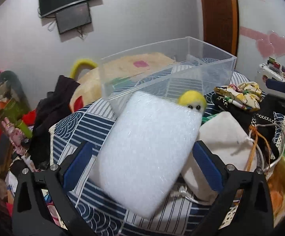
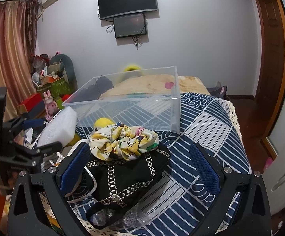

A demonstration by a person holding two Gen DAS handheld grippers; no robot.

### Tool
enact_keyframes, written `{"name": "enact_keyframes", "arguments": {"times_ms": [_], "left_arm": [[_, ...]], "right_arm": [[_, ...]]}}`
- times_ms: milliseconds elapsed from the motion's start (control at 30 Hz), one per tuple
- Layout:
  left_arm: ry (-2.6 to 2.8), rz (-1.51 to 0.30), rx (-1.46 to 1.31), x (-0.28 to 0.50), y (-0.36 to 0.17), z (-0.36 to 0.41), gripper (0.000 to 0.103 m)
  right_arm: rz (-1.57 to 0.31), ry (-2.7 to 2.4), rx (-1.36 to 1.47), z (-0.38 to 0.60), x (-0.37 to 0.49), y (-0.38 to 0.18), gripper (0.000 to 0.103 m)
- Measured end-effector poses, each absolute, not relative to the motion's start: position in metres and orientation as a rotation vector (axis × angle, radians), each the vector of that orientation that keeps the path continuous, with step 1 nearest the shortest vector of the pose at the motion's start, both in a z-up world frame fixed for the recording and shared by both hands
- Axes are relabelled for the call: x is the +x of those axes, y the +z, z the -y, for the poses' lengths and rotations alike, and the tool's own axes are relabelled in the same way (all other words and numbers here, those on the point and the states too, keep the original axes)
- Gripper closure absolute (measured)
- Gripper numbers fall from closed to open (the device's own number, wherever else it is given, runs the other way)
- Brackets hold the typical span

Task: Organize soft objects
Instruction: 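Place white foam block in box with left tool while right drops scrunchie in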

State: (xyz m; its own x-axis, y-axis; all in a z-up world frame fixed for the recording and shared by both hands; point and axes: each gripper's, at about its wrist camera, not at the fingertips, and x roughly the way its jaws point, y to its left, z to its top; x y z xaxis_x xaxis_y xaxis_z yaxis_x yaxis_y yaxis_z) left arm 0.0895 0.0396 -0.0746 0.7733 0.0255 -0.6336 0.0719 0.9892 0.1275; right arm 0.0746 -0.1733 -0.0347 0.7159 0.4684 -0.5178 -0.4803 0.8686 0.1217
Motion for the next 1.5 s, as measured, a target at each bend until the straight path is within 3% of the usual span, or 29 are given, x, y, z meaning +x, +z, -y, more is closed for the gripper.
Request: {"name": "enact_keyframes", "arguments": {"times_ms": [233, 300, 400, 467, 667, 767, 1133, 1500], "left_arm": [[-0.094, -0.769, 0.056, 0.115, -0.086, -0.054, 0.001], [-0.12, -0.755, 0.019, 0.112, -0.087, -0.058, 0.007], [-0.139, -0.727, 0.004, 0.104, -0.086, -0.057, 0.008], [-0.141, -0.71, -0.004, 0.098, -0.086, -0.056, 0.008], [-0.115, -0.661, -0.045, 0.079, -0.083, -0.06, 0.009], [-0.111, -0.634, -0.065, 0.07, -0.077, -0.063, 0.009], [-0.067, -0.47, -0.069, 0.043, -0.028, -0.068, 0.009], [-0.038, -0.381, -0.06, 0.081, 0.015, -0.058, 0.009]], "right_arm": [[-0.576, 0.544, -0.014, 0.167, 0.079, -0.038, 0.002], [-0.58, 0.557, -0.012, 0.163, 0.081, -0.038, 0.01], [-0.599, 0.567, -0.031, 0.155, 0.085, -0.041, 0.023], [-0.61, 0.571, -0.052, 0.149, 0.087, -0.044, 0.041], [-0.613, 0.572, -0.061, 0.149, 0.088, -0.045, 0.075], [-0.61, 0.564, -0.064, 0.151, 0.089, -0.044, 0.085], [-0.484, 0.547, -0.054, 0.165, 0.072, -0.008, 0.088], [-0.396, 0.517, -0.063, 0.16, 0.093, 0.029, 0.088]]}}
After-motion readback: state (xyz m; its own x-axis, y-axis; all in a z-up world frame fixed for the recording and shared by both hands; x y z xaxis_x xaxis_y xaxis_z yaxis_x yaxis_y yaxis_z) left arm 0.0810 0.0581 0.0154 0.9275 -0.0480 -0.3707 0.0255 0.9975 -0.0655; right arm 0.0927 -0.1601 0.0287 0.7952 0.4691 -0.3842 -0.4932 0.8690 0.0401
